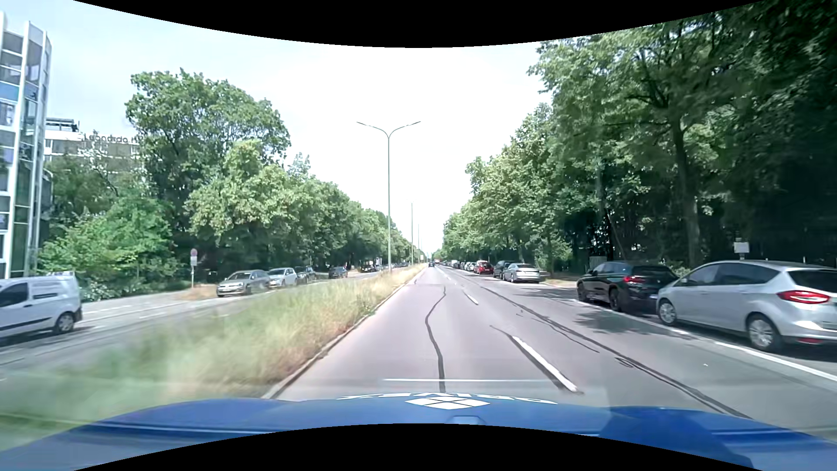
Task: Follow the waypoints while adhering to traffic rules and regulations
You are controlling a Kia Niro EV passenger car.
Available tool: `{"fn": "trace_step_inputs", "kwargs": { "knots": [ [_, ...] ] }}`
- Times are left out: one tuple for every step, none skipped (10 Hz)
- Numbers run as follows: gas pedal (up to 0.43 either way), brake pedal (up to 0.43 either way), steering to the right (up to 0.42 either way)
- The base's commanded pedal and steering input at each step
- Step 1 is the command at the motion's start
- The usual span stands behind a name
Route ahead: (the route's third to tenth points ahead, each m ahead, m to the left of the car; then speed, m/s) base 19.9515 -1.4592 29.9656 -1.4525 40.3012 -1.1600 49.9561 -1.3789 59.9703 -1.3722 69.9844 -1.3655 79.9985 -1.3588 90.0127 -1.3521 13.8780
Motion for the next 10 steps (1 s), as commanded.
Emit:
{"fn": "trace_step_inputs", "kwargs": {
  "knots": [
    [0.177, 0.0, -0.004],
    [0.177, 0.0, -0.006],
    [0.177, 0.0, -0.008],
    [0.177, 0.0, -0.009],
    [0.177, 0.0, -0.008],
    [0.177, 0.0, -0.008],
    [0.177, 0.0, -0.007],
    [0.177, 0.0, -0.007],
    [0.177, 0.0, -0.006],
    [0.177, 0.0, -0.005]
  ]
}}
